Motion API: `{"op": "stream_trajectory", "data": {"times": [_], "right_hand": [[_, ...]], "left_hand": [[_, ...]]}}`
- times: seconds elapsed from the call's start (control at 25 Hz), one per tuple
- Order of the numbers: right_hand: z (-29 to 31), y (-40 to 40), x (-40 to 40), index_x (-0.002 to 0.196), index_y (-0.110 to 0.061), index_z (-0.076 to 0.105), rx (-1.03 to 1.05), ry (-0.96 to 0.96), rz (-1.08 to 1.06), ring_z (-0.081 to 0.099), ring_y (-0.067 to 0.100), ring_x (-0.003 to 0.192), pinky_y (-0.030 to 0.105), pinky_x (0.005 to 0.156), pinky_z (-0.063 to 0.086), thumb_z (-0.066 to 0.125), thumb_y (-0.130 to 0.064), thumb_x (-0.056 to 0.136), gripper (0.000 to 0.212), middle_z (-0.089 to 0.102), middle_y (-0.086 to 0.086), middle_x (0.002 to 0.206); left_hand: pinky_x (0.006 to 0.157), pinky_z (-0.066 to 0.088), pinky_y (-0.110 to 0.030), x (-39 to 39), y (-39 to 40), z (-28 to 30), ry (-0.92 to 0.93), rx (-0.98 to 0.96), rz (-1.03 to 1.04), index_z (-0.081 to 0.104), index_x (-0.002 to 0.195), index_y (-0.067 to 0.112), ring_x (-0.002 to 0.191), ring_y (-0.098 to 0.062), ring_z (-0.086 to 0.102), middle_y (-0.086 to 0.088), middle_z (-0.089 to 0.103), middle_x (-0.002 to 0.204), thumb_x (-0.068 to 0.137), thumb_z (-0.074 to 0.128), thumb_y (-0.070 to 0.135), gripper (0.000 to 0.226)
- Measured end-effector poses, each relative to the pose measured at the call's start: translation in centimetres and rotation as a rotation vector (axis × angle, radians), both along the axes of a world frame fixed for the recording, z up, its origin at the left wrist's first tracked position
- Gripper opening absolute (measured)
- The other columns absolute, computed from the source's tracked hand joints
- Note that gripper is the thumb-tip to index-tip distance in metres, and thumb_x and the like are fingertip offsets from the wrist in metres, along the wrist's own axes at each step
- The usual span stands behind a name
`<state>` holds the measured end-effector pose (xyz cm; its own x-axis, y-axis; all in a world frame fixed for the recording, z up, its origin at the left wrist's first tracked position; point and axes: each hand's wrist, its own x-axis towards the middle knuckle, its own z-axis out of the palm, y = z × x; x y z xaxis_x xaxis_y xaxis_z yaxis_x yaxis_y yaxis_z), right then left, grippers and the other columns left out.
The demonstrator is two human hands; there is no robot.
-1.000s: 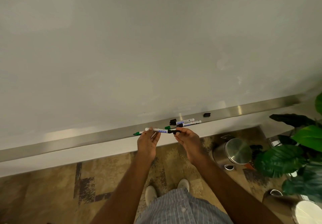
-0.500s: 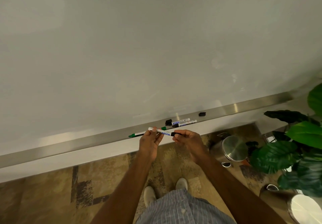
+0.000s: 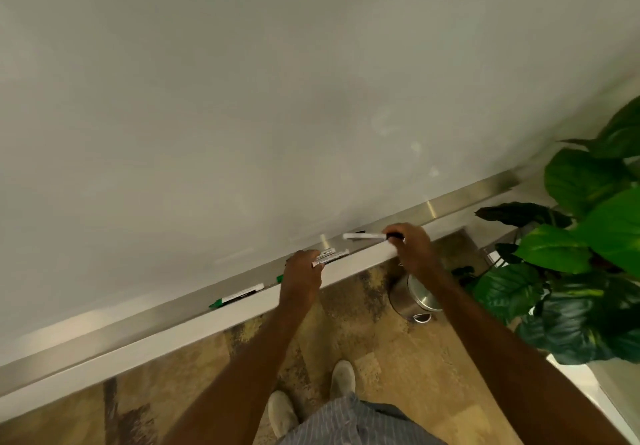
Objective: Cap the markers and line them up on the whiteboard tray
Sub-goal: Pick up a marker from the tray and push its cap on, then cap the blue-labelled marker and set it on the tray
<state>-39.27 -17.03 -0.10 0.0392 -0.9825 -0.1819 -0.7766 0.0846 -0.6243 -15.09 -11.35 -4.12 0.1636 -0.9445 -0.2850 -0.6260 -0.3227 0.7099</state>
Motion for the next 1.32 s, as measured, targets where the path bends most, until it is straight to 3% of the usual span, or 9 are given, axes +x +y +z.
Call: {"op": "stream_trajectory", "data": {"times": [0.12, 0.24, 0.4, 0.68, 0.8, 0.88, 1.04, 1.24, 1.32], "right_hand": [[-0.1, -3.2, -3.2, 0.117, -0.008, 0.073, -0.034, 0.205, -0.085, 0.058, 0.030, 0.110, 0.042, 0.094, 0.053, 0.052, -0.001, 0.100, 0.028, 0.072, 0.012, 0.115], [-1.0, -4.8, -4.4, 0.122, -0.010, 0.070, 0.012, 0.369, -0.036, 0.053, 0.030, 0.115, 0.040, 0.092, 0.051, 0.049, 0.006, 0.098, 0.036, 0.070, 0.011, 0.120], [-2.5, -5.7, -5.2, 0.124, -0.013, 0.068, 0.062, 0.423, 0.017, 0.051, 0.029, 0.118, 0.038, 0.094, 0.048, 0.050, 0.003, 0.096, 0.037, 0.066, 0.010, 0.124], [-4.2, -5.7, -4.9, 0.125, -0.019, 0.068, 0.019, 0.459, -0.007, 0.051, 0.025, 0.121, 0.037, 0.099, 0.048, 0.055, -0.009, 0.098, 0.031, 0.062, 0.006, 0.132], [-4.2, -4.5, -3.0, 0.112, -0.017, 0.072, -0.163, 0.424, 0.024, 0.057, 0.026, 0.114, 0.037, 0.094, 0.049, 0.063, -0.008, 0.092, 0.023, 0.067, 0.007, 0.122], [-4.6, -3.7, -0.8, 0.103, -0.019, 0.072, -0.275, 0.423, 0.227, 0.061, 0.024, 0.108, 0.035, 0.091, 0.049, 0.064, -0.010, 0.092, 0.017, 0.070, 0.004, 0.112], [-6.2, -3.7, 2.8, 0.135, -0.018, 0.060, -0.136, 0.461, 0.505, 0.052, 0.021, 0.126, 0.033, 0.105, 0.044, 0.051, -0.020, 0.102, 0.034, 0.058, 0.002, 0.139], [-6.4, -4.2, 3.9, 0.136, -0.012, 0.058, -0.129, 0.454, 0.502, 0.053, 0.026, 0.125, 0.036, 0.102, 0.049, 0.052, -0.014, 0.101, 0.036, 0.058, 0.008, 0.139], [-6.0, -4.5, 4.1, 0.134, -0.010, 0.059, -0.119, 0.431, 0.530, 0.053, 0.027, 0.124, 0.037, 0.102, 0.048, 0.051, -0.015, 0.101, 0.033, 0.060, 0.010, 0.136]], "left_hand": [[0.110, 0.037, -0.031, -1.0, -1.2, -1.8, -0.330, -0.062, -0.333, 0.052, 0.142, 0.015, 0.130, -0.022, 0.048, -0.005, 0.057, 0.139, 0.103, 0.050, 0.022, 0.040], [0.106, 0.041, -0.029, -1.6, -1.8, -3.1, -0.438, -0.108, -0.456, 0.050, 0.142, 0.014, 0.126, -0.020, 0.050, -0.005, 0.058, 0.137, 0.104, 0.048, 0.023, 0.040], [0.096, 0.050, -0.029, -2.2, -2.2, -3.7, -0.473, -0.074, -0.474, 0.053, 0.138, 0.011, 0.121, -0.021, 0.054, -0.008, 0.058, 0.134, 0.101, 0.053, 0.015, 0.038], [0.097, 0.050, -0.032, -3.4, -3.3, -3.9, -0.515, -0.032, -0.437, 0.055, 0.135, 0.007, 0.122, -0.024, 0.053, -0.011, 0.057, 0.134, 0.097, 0.056, 0.007, 0.038], [0.098, 0.050, -0.033, -3.6, -3.6, -4.0, -0.501, -0.040, -0.404, 0.054, 0.133, 0.007, 0.121, -0.023, 0.054, -0.010, 0.058, 0.133, 0.095, 0.059, 0.006, 0.037], [0.095, 0.051, -0.033, -3.6, -3.7, -4.0, -0.483, -0.045, -0.385, 0.056, 0.128, 0.008, 0.119, -0.023, 0.056, -0.009, 0.061, 0.129, 0.095, 0.058, 0.004, 0.033], [0.084, 0.052, -0.036, -3.6, -3.8, -3.7, -0.461, -0.028, -0.357, 0.059, 0.118, 0.010, 0.110, -0.025, 0.060, -0.009, 0.066, 0.118, 0.095, 0.055, 0.005, 0.023], [0.100, 0.049, -0.033, -2.7, -3.4, -3.8, -0.443, -0.070, -0.383, 0.057, 0.137, 0.012, 0.124, -0.022, 0.055, -0.008, 0.060, 0.136, 0.099, 0.051, 0.012, 0.038], [0.099, 0.045, -0.027, -2.1, -3.4, -3.3, -0.414, -0.119, -0.414, 0.061, 0.132, 0.014, 0.124, -0.020, 0.055, -0.004, 0.061, 0.134, 0.102, 0.047, 0.019, 0.034]]}}
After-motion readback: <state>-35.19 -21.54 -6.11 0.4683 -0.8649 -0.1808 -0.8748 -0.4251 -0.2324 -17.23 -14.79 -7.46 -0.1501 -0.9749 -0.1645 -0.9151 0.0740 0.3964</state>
